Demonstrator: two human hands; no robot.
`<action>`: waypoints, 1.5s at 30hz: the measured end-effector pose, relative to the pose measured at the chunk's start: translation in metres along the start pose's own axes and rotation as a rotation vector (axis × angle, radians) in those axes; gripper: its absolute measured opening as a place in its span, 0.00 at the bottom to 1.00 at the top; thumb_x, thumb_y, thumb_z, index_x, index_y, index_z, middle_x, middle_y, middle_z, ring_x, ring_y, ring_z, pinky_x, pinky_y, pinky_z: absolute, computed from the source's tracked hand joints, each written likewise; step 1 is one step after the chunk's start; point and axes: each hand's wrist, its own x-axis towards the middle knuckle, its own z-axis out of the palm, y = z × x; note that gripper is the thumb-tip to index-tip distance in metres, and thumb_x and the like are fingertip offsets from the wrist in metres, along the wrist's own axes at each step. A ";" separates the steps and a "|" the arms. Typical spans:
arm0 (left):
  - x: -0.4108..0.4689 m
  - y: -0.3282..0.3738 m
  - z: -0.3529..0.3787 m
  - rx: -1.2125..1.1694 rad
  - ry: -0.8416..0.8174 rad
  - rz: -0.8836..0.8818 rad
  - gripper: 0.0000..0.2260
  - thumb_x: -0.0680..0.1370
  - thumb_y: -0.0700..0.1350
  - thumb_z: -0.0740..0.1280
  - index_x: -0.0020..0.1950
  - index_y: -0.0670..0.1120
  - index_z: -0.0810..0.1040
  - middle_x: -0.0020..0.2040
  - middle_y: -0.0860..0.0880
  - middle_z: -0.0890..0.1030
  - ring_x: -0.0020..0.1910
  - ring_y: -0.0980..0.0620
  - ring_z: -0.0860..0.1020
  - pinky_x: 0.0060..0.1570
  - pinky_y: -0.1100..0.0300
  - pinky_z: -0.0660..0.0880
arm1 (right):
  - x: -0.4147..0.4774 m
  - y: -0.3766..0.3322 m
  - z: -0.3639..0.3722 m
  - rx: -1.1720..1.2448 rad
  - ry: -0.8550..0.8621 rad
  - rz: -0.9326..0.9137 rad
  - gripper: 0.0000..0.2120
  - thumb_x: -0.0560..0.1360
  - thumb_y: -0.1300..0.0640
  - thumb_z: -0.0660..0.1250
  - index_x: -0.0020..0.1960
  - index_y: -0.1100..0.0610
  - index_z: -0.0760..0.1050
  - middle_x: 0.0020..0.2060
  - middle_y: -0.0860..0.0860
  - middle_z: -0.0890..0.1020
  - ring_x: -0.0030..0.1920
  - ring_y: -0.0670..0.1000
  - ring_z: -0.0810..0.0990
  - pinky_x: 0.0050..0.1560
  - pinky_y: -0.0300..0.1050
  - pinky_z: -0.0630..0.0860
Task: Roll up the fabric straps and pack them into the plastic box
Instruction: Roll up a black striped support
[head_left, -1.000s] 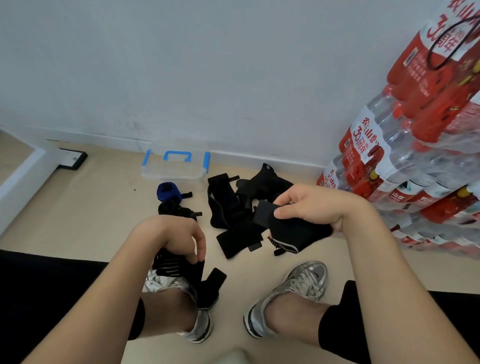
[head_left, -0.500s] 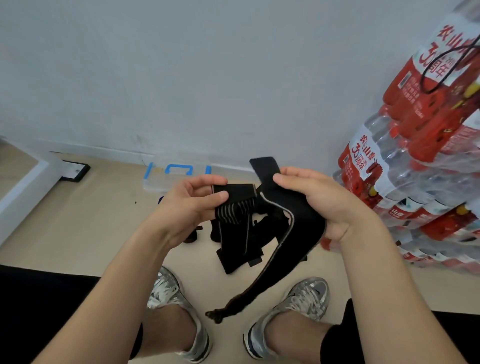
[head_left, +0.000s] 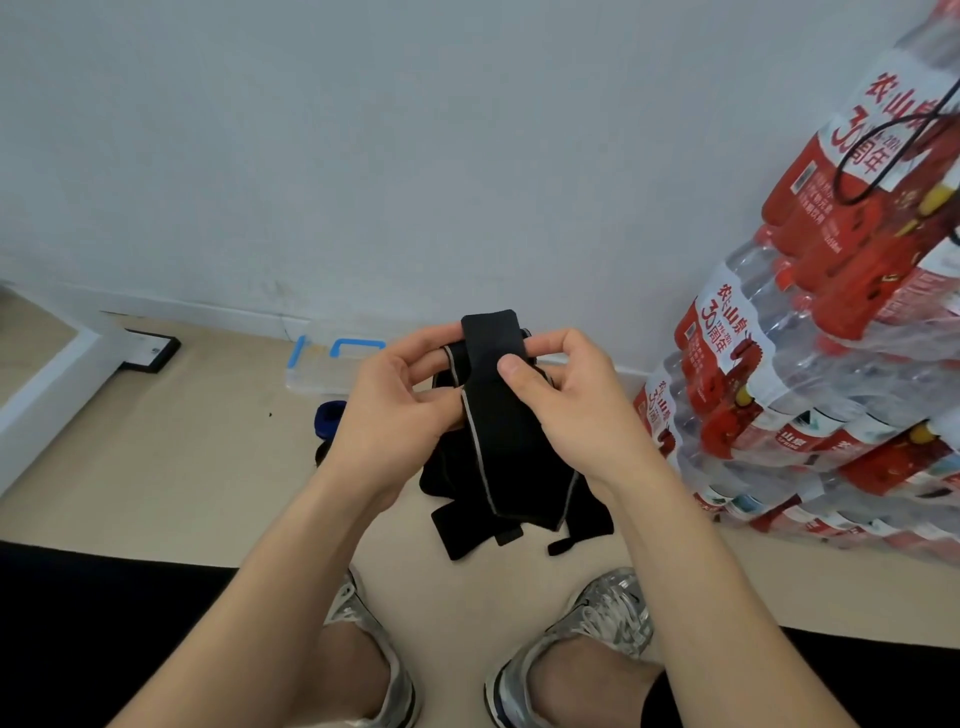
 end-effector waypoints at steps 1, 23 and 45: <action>-0.001 0.000 0.001 -0.004 0.003 0.007 0.24 0.77 0.32 0.76 0.70 0.51 0.82 0.63 0.49 0.87 0.52 0.38 0.89 0.49 0.47 0.87 | 0.000 0.000 -0.001 -0.029 0.005 0.009 0.12 0.81 0.44 0.74 0.60 0.43 0.75 0.45 0.50 0.90 0.46 0.49 0.90 0.52 0.60 0.88; -0.002 0.003 0.011 -0.303 0.326 -0.033 0.15 0.81 0.33 0.73 0.41 0.51 0.80 0.41 0.49 0.83 0.41 0.50 0.84 0.39 0.58 0.82 | -0.004 0.004 0.016 -0.093 -0.143 -0.009 0.16 0.77 0.42 0.76 0.47 0.55 0.88 0.40 0.54 0.90 0.42 0.56 0.91 0.50 0.66 0.87; -0.001 0.009 -0.020 0.936 -0.141 0.419 0.29 0.69 0.35 0.59 0.63 0.54 0.86 0.44 0.70 0.82 0.46 0.73 0.79 0.46 0.77 0.70 | -0.001 0.005 0.008 0.231 -0.320 0.210 0.20 0.77 0.42 0.74 0.54 0.58 0.88 0.53 0.62 0.89 0.55 0.61 0.89 0.65 0.62 0.82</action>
